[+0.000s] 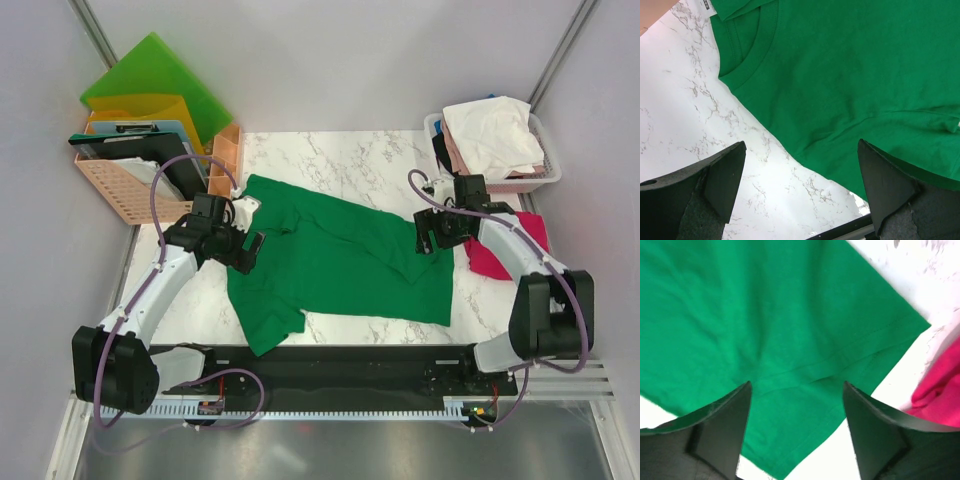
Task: Fold and stack the t-shirts
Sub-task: Fold the flattened tshirt in 1/3 of the way
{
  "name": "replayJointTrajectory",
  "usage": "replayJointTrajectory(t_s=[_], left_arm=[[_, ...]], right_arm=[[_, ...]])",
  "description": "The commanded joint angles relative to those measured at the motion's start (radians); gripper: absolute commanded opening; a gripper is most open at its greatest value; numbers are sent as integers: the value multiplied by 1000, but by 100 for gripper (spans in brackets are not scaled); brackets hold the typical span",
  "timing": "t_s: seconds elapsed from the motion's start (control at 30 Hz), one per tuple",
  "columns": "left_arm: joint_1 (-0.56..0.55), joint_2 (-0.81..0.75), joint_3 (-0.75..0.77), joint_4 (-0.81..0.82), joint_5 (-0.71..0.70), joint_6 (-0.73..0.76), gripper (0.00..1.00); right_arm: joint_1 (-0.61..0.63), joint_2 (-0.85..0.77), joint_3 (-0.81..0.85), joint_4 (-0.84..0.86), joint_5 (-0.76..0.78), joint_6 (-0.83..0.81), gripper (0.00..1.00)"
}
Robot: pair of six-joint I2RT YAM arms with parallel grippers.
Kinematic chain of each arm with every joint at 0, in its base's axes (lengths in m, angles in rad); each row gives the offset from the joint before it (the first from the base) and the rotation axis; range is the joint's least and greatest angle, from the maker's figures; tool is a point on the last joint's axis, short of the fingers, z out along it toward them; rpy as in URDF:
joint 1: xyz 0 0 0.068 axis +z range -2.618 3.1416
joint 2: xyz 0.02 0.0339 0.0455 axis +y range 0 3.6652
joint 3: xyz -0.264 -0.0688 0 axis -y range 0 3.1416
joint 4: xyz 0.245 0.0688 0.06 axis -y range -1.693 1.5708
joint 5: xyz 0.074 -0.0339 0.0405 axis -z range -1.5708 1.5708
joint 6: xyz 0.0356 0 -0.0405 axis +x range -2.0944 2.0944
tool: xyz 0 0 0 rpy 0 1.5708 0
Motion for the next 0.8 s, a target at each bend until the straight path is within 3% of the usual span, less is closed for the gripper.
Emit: replayJointTrajectory(t_s=[0.0,0.1,0.3,0.77], left_arm=[[0,-29,-9,25,25,38,99],[2,-41,-13,27,18,47,99],[0,-59,-36,25,10,56,99],[0,-24,-32,48,16,61,99]], right_arm=[[-20,78,32,88,38,54,78],[-39,152,57,127,64,66,73],[-119,220,85,174,47,71,74],[-136,288,98,214,27,80,72]])
